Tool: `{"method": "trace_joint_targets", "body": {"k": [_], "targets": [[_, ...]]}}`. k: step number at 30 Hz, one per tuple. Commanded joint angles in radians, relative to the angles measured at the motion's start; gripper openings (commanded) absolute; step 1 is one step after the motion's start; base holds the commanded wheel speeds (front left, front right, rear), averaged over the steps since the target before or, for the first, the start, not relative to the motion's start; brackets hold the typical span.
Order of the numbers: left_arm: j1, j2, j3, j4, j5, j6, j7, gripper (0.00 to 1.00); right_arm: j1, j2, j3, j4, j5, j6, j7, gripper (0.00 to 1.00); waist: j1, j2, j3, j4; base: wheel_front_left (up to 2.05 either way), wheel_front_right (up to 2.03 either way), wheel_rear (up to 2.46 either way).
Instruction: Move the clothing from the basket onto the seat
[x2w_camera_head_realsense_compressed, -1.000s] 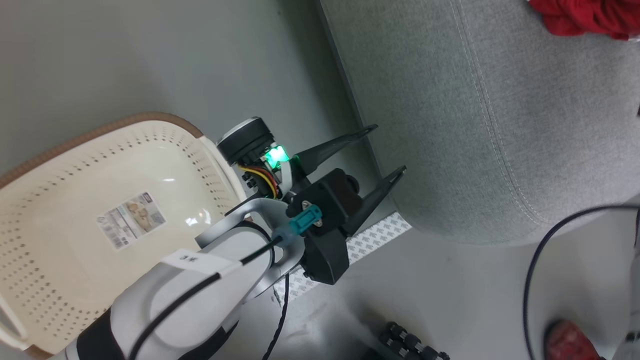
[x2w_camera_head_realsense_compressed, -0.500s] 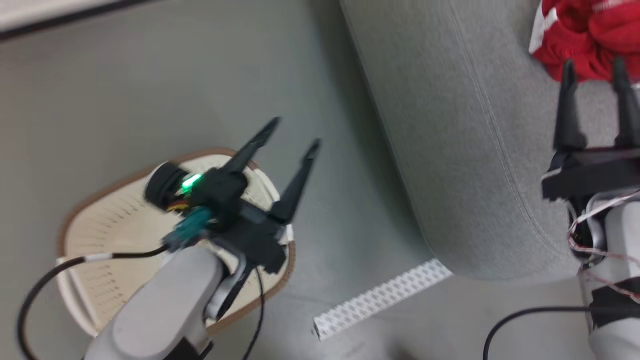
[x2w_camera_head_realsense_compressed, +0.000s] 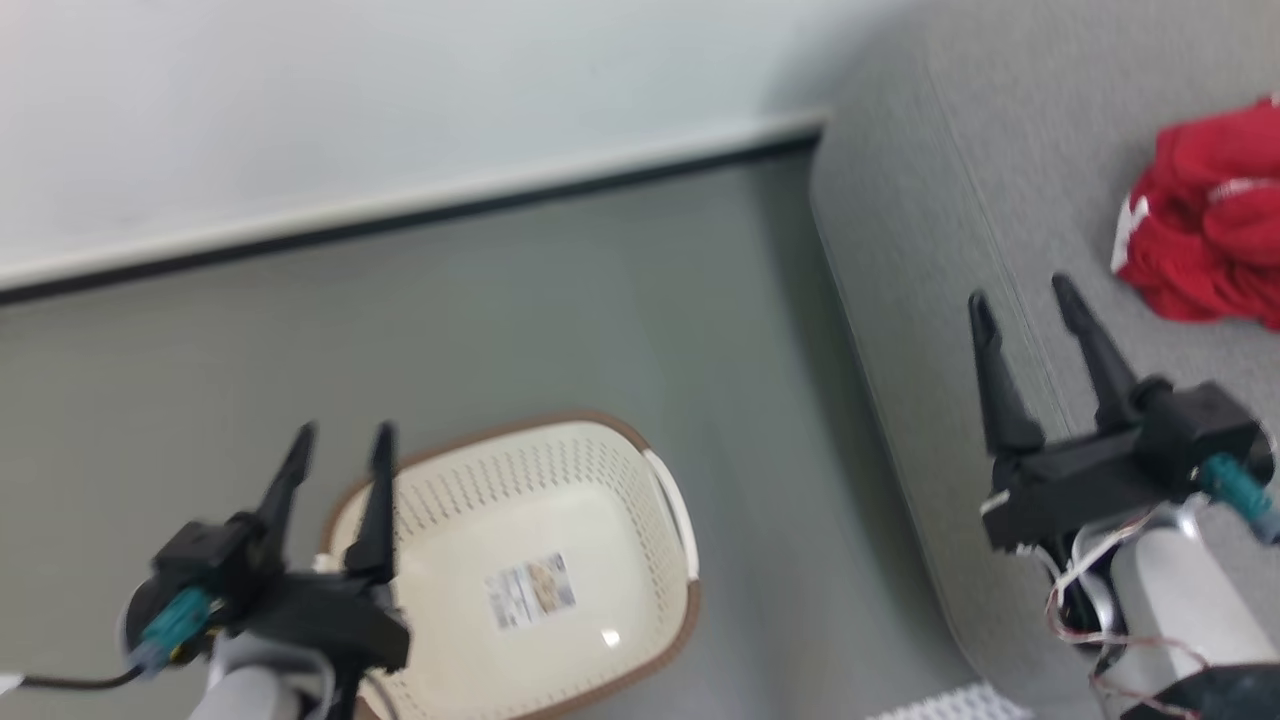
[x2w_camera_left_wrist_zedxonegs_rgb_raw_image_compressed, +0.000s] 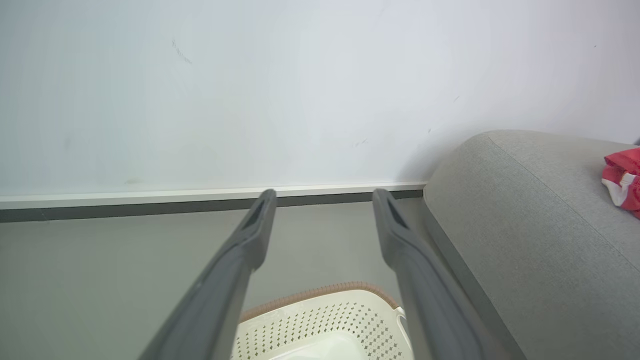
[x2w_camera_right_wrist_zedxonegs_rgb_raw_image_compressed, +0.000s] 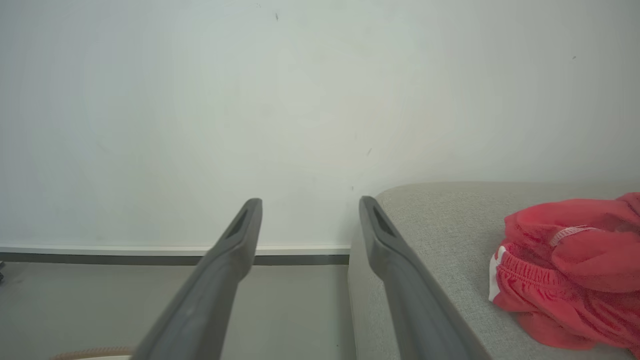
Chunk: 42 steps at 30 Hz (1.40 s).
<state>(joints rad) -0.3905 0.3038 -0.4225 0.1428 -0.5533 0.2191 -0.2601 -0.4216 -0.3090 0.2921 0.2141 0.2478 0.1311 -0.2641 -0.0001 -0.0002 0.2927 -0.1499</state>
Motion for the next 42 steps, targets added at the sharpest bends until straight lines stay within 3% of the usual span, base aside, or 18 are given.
{"method": "trace_joint_targets", "body": {"k": [1, 6, 12, 26, 35, 42], "targets": [[0.029, 0.005, 0.014, -0.012, 0.009, 0.007, -0.005, 1.0, 0.021, 0.0, 0.005, -0.005, 0.007, -0.001, -0.001, 1.0, 0.0001, 0.0002, -0.155, 0.125, 0.0, 0.0, 0.0], [0.18, -0.006, 0.133, -0.088, 0.07, 0.035, -0.006, 1.0, 0.111, 0.017, 0.022, -0.034, -0.006, -0.001, -0.001, 1.0, 0.0001, 0.0002, -0.24, 0.142, 0.0, 0.0, 0.0], [0.355, -0.028, 0.222, -0.189, 0.159, 0.011, -0.006, 1.0, 0.219, 0.03, 0.037, -0.065, 0.005, -0.001, -0.001, 1.0, 0.0001, 0.0002, -0.311, 0.151, 0.0, 0.0, 0.0], [0.564, -0.079, 0.321, -0.243, 0.336, -0.117, -0.006, 1.0, 0.417, 0.051, 0.015, -0.128, -0.027, -0.001, -0.001, 1.0, 0.0001, 0.0002, -0.404, 0.165, 0.0, 0.0, 0.0], [0.609, -0.148, 0.373, -0.222, 0.366, -0.203, -0.006, 1.0, 0.474, 0.091, 0.005, -0.13, -0.058, -0.001, -0.001, 1.0, 0.0001, 0.0002, -0.412, 0.152, 0.0, 0.0, 0.0], [0.609, -0.18, 0.398, -0.196, 0.393, -0.241, -0.006, 1.0, 0.496, 0.089, 0.013, -0.127, -0.063, -0.001, -0.001, 1.0, 0.0001, 0.0002, -0.409, 0.155, 0.0, 0.0, 0.0]]}}
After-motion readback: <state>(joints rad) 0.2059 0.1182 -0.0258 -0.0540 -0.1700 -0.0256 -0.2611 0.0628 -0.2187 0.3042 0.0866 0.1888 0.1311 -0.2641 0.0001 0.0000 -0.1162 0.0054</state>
